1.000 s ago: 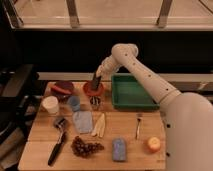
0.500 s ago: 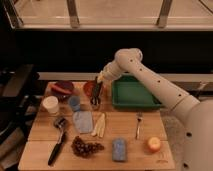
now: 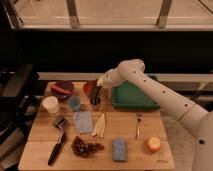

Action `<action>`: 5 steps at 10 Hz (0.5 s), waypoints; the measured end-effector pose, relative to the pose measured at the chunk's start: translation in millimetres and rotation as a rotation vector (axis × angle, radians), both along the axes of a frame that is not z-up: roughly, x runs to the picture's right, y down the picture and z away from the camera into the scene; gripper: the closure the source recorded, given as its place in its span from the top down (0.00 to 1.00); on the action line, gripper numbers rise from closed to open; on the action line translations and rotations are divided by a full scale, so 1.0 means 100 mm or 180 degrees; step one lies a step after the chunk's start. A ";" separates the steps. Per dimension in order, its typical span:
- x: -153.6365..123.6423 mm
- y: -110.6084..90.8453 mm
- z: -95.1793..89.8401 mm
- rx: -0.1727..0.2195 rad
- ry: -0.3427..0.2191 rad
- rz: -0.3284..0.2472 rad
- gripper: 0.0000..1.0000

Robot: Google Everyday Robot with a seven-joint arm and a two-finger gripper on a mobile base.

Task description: Place eraser in metal cup

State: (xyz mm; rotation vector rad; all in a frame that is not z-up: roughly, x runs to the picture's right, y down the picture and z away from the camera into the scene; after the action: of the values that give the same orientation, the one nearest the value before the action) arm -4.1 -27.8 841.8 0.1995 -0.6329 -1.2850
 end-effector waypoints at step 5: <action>0.02 0.19 0.14 -0.0010 0.0077 0.0010 0.00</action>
State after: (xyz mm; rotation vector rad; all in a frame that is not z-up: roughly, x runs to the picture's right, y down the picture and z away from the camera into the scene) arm -2.2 -9.0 855.4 0.1821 -0.6135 -1.2817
